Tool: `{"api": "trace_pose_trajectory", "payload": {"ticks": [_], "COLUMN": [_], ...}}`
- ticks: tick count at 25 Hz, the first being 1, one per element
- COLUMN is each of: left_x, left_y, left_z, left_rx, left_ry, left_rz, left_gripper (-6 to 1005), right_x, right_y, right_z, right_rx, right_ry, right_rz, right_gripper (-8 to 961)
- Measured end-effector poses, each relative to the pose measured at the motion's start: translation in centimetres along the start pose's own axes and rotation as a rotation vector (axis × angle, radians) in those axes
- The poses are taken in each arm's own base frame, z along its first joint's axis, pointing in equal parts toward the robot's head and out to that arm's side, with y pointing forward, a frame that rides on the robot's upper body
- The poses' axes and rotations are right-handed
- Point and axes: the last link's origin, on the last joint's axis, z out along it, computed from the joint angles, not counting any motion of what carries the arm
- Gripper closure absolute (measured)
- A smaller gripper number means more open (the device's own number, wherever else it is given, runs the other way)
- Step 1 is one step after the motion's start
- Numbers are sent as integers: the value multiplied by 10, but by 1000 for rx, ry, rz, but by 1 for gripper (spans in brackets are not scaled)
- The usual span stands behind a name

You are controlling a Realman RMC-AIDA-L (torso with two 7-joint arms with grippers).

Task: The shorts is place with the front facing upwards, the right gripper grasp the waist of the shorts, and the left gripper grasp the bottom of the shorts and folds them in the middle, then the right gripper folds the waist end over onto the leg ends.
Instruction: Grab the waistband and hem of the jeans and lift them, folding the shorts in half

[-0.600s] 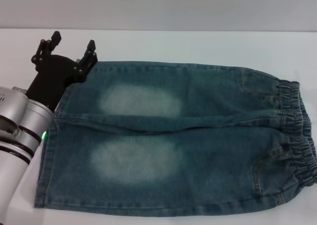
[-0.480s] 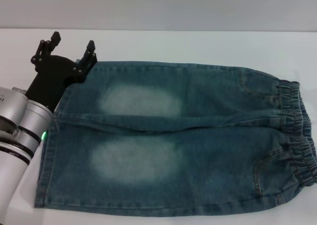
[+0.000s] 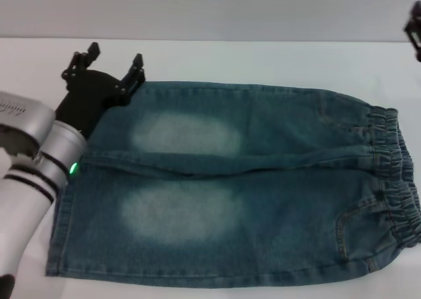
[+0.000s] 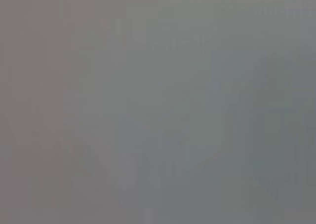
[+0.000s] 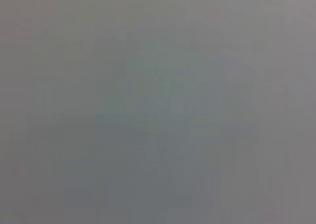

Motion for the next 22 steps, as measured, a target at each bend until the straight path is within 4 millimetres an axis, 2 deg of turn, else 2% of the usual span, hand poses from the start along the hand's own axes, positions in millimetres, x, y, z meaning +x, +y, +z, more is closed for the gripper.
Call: {"api": "trace_pose_trajectory", "payload": {"ticks": [5,10,13,16,20,22], "left_x": [1,9,23,44,67,76], "left_y": [9,8,7,6,2,0], "left_z": [22,42,48,53,50,46], "left_rx": [-4,6,-12,-27,-43,-56], "left_ry": [-92,-252,-352,-495,-598,-622], "left_rz": [-62,-150,-189,-207,-192,-182], "left_gripper": [180,182,184,184,184,184], "right_x": [-7,-11,-16,-25,-26,-28], "right_y": [11,15,16,20,20,15], "right_z": [48,68,70,66,54,50], "right_rx": [-52,-95,-131,-174,-240,-256], "right_ry": [265,500,669,758,891,952], "right_rz": [67,140,197,241,260,341], "right_gripper": [145,144,145,145,146,146]}}
